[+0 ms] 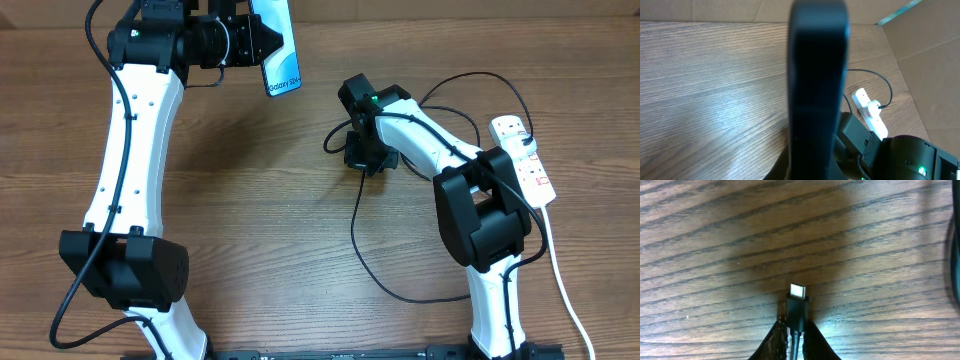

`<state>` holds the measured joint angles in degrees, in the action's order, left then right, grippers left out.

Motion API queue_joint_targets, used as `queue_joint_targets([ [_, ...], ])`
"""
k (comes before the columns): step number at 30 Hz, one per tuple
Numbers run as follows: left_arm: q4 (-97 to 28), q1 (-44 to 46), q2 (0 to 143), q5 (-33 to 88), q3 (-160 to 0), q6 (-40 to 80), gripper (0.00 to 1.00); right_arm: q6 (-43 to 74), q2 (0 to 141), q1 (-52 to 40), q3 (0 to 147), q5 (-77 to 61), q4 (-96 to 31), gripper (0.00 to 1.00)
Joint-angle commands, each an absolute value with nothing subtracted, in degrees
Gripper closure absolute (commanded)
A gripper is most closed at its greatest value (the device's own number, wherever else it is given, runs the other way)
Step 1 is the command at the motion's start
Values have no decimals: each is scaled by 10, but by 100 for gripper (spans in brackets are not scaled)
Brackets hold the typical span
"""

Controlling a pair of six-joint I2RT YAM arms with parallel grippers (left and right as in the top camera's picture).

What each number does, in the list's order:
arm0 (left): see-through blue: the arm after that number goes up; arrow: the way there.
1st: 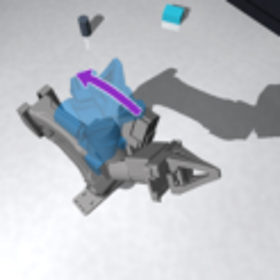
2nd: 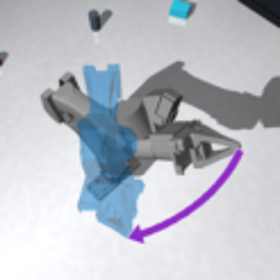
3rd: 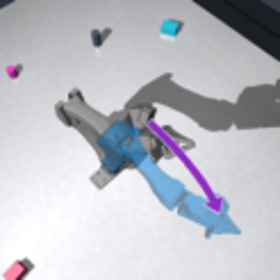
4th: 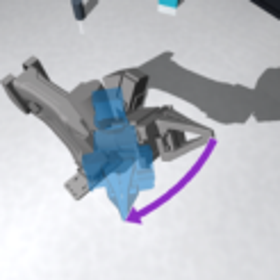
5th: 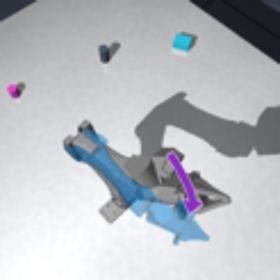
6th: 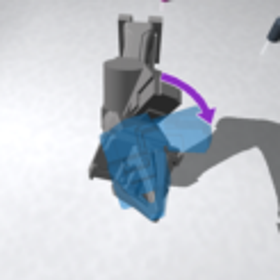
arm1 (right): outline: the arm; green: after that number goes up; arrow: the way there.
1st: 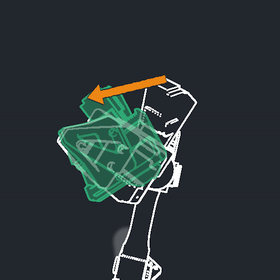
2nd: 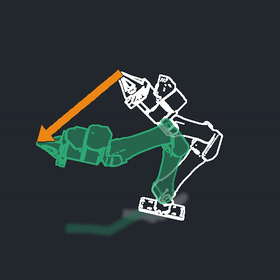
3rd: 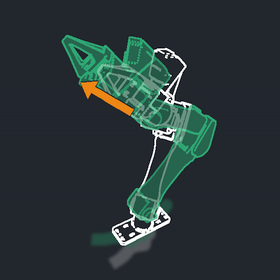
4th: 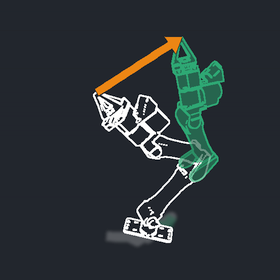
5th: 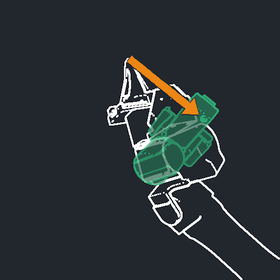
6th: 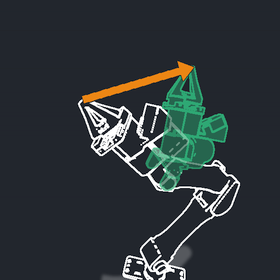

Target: Plug charger to phone and switch on socket

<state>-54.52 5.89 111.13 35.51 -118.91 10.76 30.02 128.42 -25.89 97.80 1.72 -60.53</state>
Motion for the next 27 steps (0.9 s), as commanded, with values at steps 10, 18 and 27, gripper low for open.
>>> queue_joint_targets([
  [10,-540,60,1110,371,-1197,110,96,302,1290,-256,959,29,-611,87],
  [18,-540,60,1110,372,-1197,110,96,302,1290,-256,961,29,-607,96],
  [27,-500,60,1110,467,-1197,103,96,231,1239,-256,1033,-50,-636,96],
])
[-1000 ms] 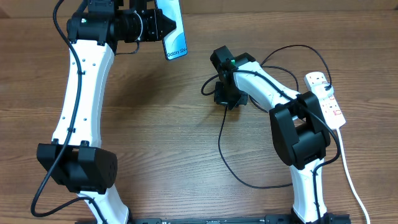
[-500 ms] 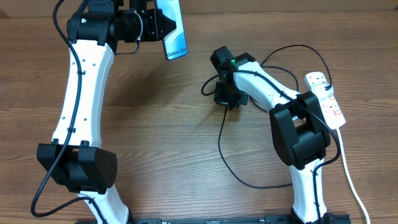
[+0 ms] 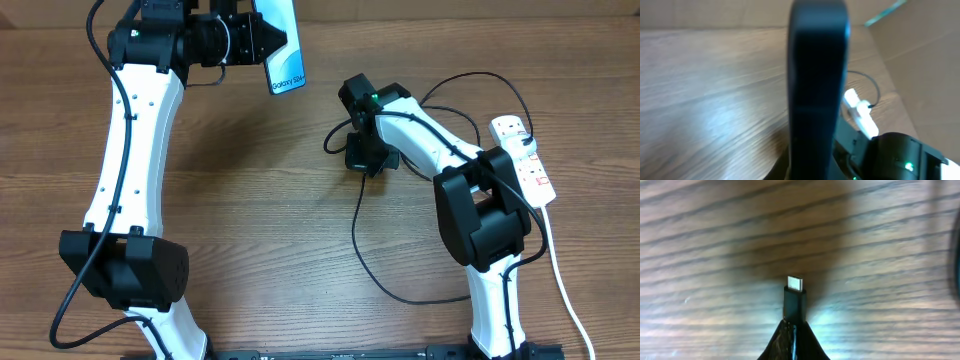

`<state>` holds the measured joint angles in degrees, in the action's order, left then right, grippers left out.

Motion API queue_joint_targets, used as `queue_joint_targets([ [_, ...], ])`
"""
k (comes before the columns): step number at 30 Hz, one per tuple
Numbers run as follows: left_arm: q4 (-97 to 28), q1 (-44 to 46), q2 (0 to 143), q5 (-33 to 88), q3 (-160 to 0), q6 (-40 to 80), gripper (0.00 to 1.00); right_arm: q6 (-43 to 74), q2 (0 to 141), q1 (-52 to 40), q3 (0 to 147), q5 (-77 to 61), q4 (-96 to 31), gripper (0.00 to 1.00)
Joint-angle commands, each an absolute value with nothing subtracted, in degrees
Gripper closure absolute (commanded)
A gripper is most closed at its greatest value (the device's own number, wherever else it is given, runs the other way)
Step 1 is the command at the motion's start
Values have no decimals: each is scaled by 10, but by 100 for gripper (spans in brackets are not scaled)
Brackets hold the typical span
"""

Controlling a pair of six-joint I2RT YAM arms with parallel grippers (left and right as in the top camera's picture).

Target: Plug charger to phone and switch on socket

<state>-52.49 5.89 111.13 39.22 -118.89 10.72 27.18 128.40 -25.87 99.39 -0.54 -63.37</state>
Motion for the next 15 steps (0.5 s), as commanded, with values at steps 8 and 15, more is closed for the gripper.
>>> queue_joint_targets([
  [8,-359,60,1110,656,-1197,104,96,144,1092,-256,1082,-172,-668,96],
  [15,-246,60,1110,746,-1197,172,96,114,955,-256,1082,-211,-669,96],
])
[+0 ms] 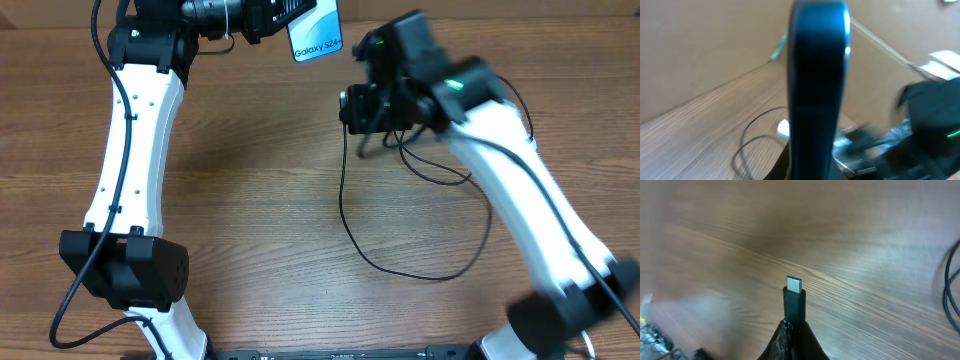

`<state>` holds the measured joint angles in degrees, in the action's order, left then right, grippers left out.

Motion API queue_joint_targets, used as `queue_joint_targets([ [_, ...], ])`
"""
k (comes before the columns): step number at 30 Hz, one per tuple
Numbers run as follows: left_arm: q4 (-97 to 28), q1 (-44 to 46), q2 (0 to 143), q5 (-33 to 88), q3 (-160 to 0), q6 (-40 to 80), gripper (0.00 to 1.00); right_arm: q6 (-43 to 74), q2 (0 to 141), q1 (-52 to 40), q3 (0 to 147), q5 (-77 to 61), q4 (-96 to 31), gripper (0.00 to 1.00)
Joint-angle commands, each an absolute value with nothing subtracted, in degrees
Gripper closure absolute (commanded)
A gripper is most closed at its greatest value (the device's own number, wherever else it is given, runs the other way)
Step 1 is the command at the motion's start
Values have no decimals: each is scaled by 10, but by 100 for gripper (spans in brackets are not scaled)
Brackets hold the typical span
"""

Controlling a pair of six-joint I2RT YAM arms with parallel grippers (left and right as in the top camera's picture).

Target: Plug charger to phone and switch on socket

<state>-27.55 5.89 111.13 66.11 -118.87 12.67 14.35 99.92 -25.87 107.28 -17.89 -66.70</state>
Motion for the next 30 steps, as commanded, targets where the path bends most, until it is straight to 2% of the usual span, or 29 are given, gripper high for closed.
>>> queue_joint_targets([
  [1,-229,60,1110,751,-1197,187,96,109,938,-256,1082,-212,-671,96],
  [7,-166,60,1110,772,-1197,268,96,104,895,-256,1082,-213,-676,96],
  [15,-165,76,1110,809,-1197,275,96,104,895,-257,1081,-205,-655,96],
  [21,-209,90,1110,795,-1197,275,96,107,895,-262,1081,-173,-650,96],
  [26,-280,100,1110,721,-1197,272,96,115,895,-282,1081,-122,-657,96],
  [30,-279,102,1110,714,-1197,273,96,122,897,-309,1080,-56,-678,96],
])
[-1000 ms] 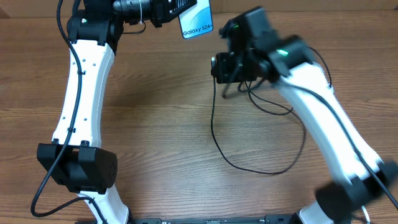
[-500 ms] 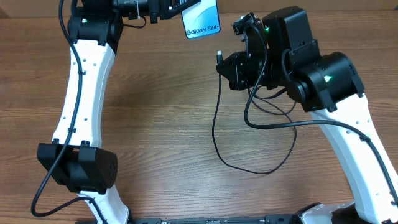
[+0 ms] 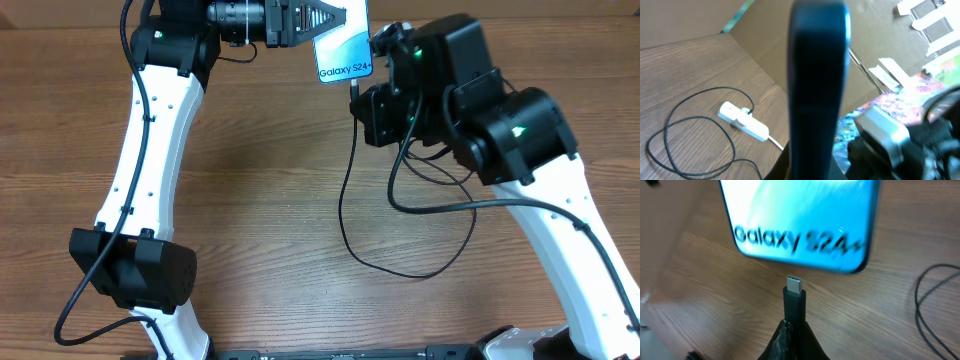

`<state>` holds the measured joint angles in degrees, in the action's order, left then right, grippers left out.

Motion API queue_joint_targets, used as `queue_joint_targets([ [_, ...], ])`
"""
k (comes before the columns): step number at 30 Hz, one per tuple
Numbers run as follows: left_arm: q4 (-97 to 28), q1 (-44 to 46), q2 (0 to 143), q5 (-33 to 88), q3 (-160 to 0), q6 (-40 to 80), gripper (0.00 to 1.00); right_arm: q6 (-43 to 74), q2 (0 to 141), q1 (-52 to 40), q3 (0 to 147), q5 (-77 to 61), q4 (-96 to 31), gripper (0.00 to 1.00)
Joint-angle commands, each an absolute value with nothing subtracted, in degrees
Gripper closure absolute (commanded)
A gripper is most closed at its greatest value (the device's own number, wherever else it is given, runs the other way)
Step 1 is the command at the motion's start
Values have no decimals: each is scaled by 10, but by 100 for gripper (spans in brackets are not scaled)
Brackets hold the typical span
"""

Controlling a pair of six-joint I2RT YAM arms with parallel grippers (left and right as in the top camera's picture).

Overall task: Plug charger to phone and switch on socket
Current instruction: 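Lift the connector with the right gripper under the phone's bottom port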

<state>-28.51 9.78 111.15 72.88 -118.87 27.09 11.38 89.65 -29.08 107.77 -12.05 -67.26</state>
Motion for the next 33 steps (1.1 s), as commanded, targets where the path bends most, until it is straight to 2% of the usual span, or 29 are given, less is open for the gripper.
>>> queue_joint_targets([
  [1,-278,102,1110,714,-1197,273,96,122,897,-314,1080,-47,-681,96],
  [33,-281,102,1110,765,-1197,313,96,124,902,-325,1080,-50,-665,96],
])
